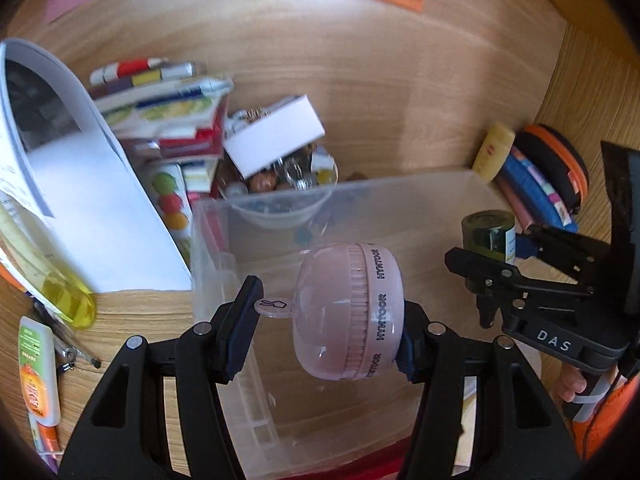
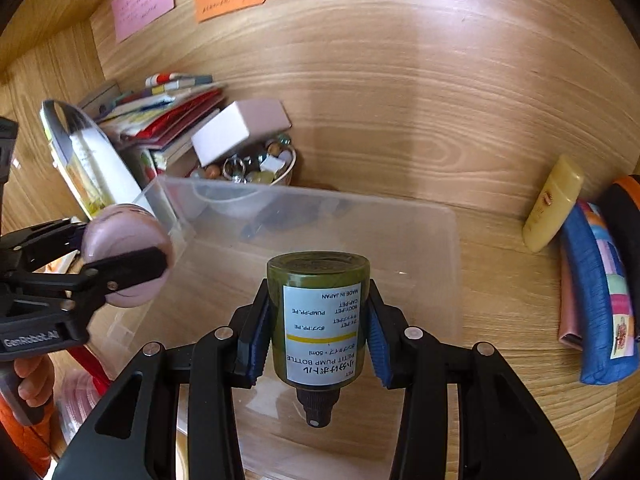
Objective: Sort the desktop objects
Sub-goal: 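Carry the pink compact and green bottle into the clear box and release both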
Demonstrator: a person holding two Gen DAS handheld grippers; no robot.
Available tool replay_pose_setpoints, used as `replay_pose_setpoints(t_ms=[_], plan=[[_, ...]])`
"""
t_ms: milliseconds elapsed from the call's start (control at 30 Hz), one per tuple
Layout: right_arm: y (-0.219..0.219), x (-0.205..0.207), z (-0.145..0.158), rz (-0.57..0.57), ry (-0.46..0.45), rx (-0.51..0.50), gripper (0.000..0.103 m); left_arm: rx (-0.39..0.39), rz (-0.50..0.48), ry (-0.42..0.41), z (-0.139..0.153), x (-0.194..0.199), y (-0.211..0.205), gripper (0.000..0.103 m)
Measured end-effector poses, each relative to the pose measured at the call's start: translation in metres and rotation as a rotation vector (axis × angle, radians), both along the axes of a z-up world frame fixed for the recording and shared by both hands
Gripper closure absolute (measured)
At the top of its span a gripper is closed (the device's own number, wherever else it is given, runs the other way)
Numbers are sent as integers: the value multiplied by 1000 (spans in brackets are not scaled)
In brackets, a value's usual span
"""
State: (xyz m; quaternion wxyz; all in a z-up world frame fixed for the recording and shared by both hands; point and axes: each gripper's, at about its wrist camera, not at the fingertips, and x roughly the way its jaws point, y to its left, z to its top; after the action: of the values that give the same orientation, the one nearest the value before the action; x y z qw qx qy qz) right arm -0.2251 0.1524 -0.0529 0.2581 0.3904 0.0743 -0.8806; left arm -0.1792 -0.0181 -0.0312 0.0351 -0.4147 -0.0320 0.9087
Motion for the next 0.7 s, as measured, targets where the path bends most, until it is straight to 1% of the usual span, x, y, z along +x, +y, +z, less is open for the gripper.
replay_pose_setpoints(t_ms=[67, 167, 467, 567, 700], plan=[[-2, 1, -3, 6, -5, 13, 65, -5, -4, -12, -4, 0, 0, 45], [-6, 3, -6, 17, -4, 31, 65, 17, -25, -40, -10, -2, 4, 45], [-15, 5, -18, 40, -20, 65, 65, -43, -22, -43, -14, -3, 12, 44], [-16, 5, -19, 42, -18, 66, 65, -72, -19, -44, -15, -2, 14, 42], [-14, 5, -20, 40, -22, 62, 65, -77, -22, -44, -14, -3, 16, 39]])
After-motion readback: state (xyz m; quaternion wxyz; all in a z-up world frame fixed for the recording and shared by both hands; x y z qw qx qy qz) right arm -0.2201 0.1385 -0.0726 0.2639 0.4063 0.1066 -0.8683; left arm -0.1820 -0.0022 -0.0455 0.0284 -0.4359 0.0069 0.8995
